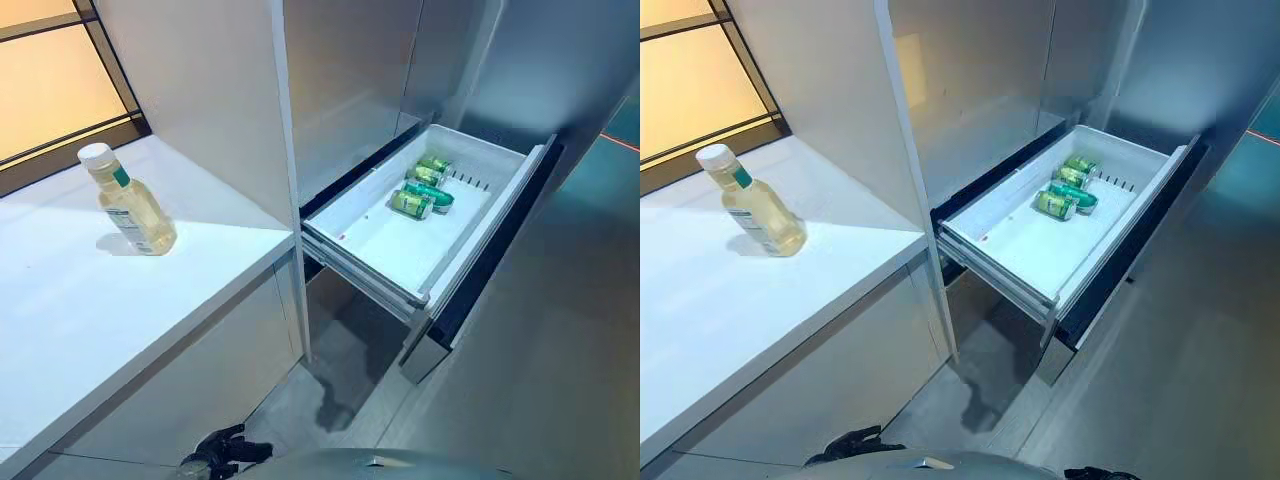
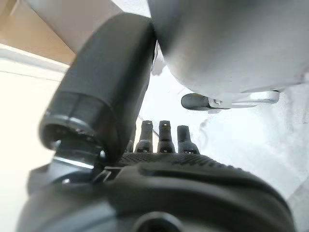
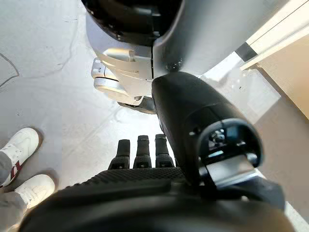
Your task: Put drinks into fridge and close the fridge
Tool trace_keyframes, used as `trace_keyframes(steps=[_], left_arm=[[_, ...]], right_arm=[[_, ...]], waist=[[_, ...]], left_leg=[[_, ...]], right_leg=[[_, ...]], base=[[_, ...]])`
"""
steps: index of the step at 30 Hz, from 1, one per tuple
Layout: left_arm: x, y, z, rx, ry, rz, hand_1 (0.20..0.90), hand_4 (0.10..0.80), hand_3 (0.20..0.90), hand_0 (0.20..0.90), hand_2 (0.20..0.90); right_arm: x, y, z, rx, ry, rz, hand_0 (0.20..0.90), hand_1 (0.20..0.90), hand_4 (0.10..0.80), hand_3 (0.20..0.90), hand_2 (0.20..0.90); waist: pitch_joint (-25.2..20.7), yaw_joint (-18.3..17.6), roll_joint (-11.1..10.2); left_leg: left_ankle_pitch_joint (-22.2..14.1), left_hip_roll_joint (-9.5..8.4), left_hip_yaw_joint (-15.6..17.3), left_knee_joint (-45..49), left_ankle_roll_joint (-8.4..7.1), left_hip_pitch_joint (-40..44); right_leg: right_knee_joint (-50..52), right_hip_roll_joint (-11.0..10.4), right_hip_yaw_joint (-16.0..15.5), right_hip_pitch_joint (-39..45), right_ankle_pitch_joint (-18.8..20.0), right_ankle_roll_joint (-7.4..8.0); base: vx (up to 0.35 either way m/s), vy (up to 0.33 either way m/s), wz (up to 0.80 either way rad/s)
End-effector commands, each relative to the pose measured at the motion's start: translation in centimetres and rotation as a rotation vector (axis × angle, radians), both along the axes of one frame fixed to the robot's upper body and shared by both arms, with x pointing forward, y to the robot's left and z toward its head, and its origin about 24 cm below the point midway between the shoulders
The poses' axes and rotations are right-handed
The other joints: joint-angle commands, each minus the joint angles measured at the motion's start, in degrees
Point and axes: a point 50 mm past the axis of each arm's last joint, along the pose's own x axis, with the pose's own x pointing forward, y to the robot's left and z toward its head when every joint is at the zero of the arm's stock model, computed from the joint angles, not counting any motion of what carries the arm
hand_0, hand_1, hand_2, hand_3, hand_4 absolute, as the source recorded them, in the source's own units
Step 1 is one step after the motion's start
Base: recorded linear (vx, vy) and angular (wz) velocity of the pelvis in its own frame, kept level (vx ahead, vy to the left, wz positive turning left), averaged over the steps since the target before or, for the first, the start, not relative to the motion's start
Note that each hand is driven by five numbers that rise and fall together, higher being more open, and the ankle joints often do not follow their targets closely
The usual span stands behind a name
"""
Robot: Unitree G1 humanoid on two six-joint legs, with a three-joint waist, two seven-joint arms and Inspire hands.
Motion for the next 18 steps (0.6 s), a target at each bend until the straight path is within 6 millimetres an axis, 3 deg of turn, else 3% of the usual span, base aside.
trace_keyframes(steps=[1,5,18], left_arm=[[2.1,-0.7,0.3,-0.032,-0.057,-0.01,0.9,0.8,0.9,0.9,0.9],[2.9,-0.3,0.7,0.014,-0.096,-0.041,0.9,0.8,0.9,0.9,0.9],[4.5,-0.9,1.2,-0.092,-0.162,-0.095,0.9,0.8,0.9,0.9,0.9]], right_arm=[[1.5,1.8,-0.2,0.076,-0.02,0.012,0.9,0.9,0.8,0.9,0.9],[1.5,1.6,-0.2,0.072,-0.02,0.013,0.9,0.9,0.8,0.9,0.9],[1.9,0.9,0.1,0.056,-0.023,0.011,0.9,0.9,0.8,0.9,0.9]], waist=[[1.1,0.8,-0.7],[1.1,0.8,-0.6],[1.0,0.8,-0.2]], left_leg=[[-3.7,-4.05,2.4,1.1,4.63,-0.7],[-3.7,-4.04,2.3,1.1,4.6,-0.8],[-3.6,-4.06,2.4,1.0,4.53,-0.7]], right_leg=[[2.9,-1.0,0.7,-3.9,2.4,3.0],[2.9,-1.0,0.6,-4.0,2.4,3.12],[2.9,-1.1,0.2,-3.8,2.5,3.2]], base=[[0.0,0.0,0.0],[0.0,0.0,0.0],[0.0,0.0,0.0]])
